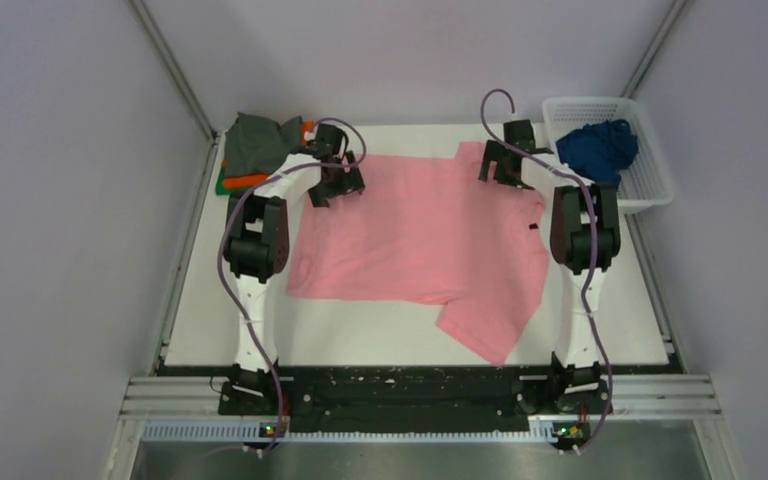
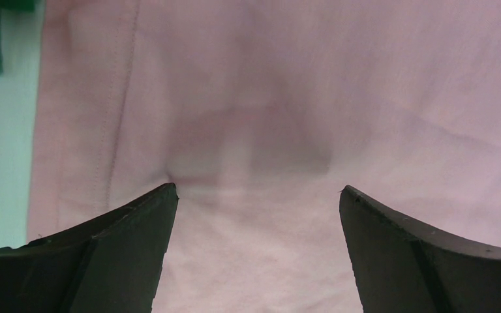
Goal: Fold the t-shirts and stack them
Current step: Flatten out the tshirt, then grab the side of the flattened tshirt closest away from the robot with both arms, then fold the flattened tshirt in 1/3 of the way, then grab the side of the flattened tshirt furthest away from the robot with both arms
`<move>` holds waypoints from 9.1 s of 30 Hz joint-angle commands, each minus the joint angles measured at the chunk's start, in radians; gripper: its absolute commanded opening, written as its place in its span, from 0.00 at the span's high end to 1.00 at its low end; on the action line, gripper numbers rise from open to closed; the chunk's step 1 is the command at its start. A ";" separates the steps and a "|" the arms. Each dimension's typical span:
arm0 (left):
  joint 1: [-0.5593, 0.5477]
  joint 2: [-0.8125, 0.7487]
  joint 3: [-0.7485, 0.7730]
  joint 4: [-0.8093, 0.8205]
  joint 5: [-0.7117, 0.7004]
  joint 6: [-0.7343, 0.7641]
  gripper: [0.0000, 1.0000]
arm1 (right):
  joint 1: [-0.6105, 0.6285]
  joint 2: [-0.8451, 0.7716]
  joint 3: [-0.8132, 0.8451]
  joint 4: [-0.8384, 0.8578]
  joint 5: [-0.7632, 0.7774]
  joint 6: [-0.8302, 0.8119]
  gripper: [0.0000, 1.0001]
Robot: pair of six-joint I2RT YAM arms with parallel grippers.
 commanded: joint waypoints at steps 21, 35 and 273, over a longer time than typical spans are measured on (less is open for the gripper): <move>0.054 -0.934 -0.870 -0.164 -0.244 -0.278 0.09 | -0.011 -0.953 -0.708 0.115 -0.205 0.121 0.02; 0.113 -0.928 -1.096 0.045 -0.150 -0.340 0.46 | -0.011 -0.958 -0.752 -0.040 -0.215 0.133 0.07; 0.118 -0.481 -0.483 0.038 -0.060 -0.061 1.00 | 0.205 -0.337 -0.254 0.116 0.166 -0.032 1.00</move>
